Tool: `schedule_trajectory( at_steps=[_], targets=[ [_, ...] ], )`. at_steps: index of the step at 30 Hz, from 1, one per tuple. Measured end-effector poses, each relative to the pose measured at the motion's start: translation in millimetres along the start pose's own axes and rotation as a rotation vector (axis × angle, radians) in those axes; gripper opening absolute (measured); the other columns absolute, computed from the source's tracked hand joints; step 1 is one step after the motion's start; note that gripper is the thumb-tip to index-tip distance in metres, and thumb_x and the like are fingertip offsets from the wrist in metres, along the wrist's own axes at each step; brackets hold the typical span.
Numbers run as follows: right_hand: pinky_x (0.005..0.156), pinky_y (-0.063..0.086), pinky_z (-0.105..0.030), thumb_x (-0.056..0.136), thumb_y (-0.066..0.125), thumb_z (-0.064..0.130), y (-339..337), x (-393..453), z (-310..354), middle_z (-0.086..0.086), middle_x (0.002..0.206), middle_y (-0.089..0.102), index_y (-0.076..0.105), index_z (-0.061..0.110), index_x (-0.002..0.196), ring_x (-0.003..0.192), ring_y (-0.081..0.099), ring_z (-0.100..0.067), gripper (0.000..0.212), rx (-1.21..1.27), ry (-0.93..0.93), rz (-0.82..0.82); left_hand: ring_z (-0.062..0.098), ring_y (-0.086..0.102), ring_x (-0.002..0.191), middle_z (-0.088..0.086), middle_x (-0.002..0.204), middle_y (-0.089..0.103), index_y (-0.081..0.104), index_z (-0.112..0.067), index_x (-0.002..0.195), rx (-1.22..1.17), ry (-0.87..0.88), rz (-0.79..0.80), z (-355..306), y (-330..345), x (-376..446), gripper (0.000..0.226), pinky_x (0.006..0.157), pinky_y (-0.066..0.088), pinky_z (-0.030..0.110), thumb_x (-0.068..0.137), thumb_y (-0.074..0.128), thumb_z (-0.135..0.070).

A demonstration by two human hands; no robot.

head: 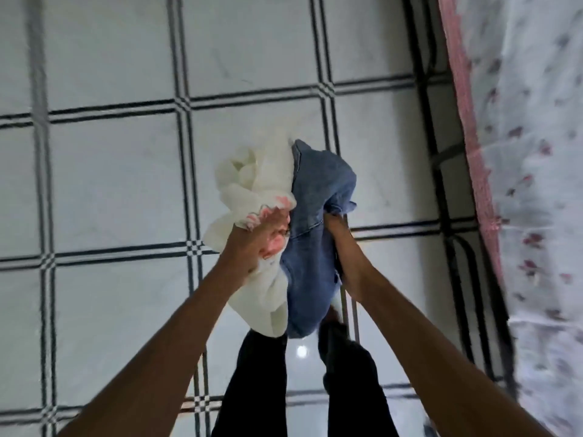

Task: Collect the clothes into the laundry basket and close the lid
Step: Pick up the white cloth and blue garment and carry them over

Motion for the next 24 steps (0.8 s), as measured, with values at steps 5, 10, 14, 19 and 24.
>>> schedule_trajectory(
  at_steps=[5,10,14,19,24],
  targets=[
    [0.089,0.051,-0.031,0.093,0.053,0.061,93.3,-102.7,53.7,0.01,0.121,0.068,0.058,0.041,0.131,0.11,0.065,-0.012,0.043,-0.202,-0.075,0.216,0.011,0.069,0.082,-0.006,0.087,0.073,0.071,-0.024,0.093,-0.262,0.219,-0.318,-28.1,-73.7,-144.2,0.001,0.088,0.055,0.03,0.092,0.072,-0.023],
    [0.1,0.048,-0.043,0.067,0.061,0.077,209.1,-204.2,46.1,0.008,0.12,0.068,0.063,0.055,0.107,0.114,0.064,-0.018,0.046,-0.429,-0.063,0.448,0.007,0.07,0.078,-0.004,0.09,0.074,0.071,-0.01,0.117,-0.581,0.313,-0.532,-1.5,-151.3,-293.2,0.024,0.075,0.055,0.023,0.094,0.07,-0.019],
    [0.1,0.049,-0.041,0.074,0.065,0.063,311.6,-281.3,3.4,0.005,0.125,0.071,0.066,0.045,0.123,0.122,0.064,-0.02,0.052,-0.593,-0.063,0.69,0.008,0.07,0.071,-0.006,0.081,0.075,0.073,-0.018,0.097,-0.759,0.352,-0.762,50.2,-217.8,-407.6,0.006,0.068,0.055,0.022,0.096,0.068,-0.019],
    [0.104,0.049,-0.045,0.078,0.062,0.067,429.8,-381.4,-101.0,0.006,0.13,0.07,0.06,0.045,0.131,0.121,0.065,-0.017,0.058,-0.887,-0.031,0.981,0.016,0.076,0.097,0.0,0.104,0.079,0.073,-0.024,0.104,-1.008,0.405,-1.056,147.1,-284.5,-550.6,0.011,0.084,0.06,0.026,0.093,0.07,-0.024],
    [0.098,0.048,-0.041,0.081,0.058,0.073,524.1,-452.5,-239.8,0.006,0.13,0.069,0.059,0.039,0.134,0.13,0.059,-0.022,0.063,-1.158,0.006,1.198,0.011,0.075,0.094,-0.006,0.099,0.079,0.071,-0.025,0.105,-1.211,0.471,-1.335,258.5,-313.5,-661.3,0.012,0.073,0.058,0.018,0.094,0.07,-0.023]
  ],
)
Point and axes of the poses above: each hand's wrist, its own x-axis towards the middle knuckle, its own y-axis out of the palm, z = x × y, the point moved 4 cm from there along x, towards the middle knuckle
